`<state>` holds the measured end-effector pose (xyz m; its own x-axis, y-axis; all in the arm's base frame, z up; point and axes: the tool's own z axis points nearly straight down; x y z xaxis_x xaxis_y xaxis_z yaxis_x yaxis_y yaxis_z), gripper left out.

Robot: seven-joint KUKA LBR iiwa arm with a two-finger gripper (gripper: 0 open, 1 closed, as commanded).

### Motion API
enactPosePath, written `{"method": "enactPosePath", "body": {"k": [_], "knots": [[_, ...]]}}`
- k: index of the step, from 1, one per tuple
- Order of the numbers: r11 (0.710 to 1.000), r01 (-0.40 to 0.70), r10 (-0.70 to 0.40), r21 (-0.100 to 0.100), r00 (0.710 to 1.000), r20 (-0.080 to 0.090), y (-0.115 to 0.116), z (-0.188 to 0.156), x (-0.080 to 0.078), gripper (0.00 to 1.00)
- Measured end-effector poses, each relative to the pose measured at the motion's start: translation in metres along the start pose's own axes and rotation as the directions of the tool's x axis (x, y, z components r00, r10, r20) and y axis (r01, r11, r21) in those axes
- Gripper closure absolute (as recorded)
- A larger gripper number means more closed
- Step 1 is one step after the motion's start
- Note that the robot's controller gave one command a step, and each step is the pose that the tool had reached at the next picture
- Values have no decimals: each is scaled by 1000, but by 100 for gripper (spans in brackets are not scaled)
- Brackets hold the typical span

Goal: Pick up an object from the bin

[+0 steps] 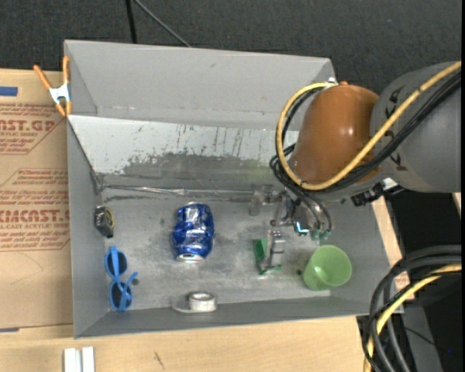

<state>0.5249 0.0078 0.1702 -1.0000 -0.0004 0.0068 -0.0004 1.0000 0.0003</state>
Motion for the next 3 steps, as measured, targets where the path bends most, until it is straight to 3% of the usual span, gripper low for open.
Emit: {"method": "enactPosePath", "body": {"k": [1, 2, 3], "knots": [[988, 153, -153, 4, 988, 6, -83, 6, 14, 0], [998, 70, -70, -1, 998, 5, -73, 24, 41, 0], [982, 187, -187, 4, 982, 6, -160, 49, 31, 0]]}}
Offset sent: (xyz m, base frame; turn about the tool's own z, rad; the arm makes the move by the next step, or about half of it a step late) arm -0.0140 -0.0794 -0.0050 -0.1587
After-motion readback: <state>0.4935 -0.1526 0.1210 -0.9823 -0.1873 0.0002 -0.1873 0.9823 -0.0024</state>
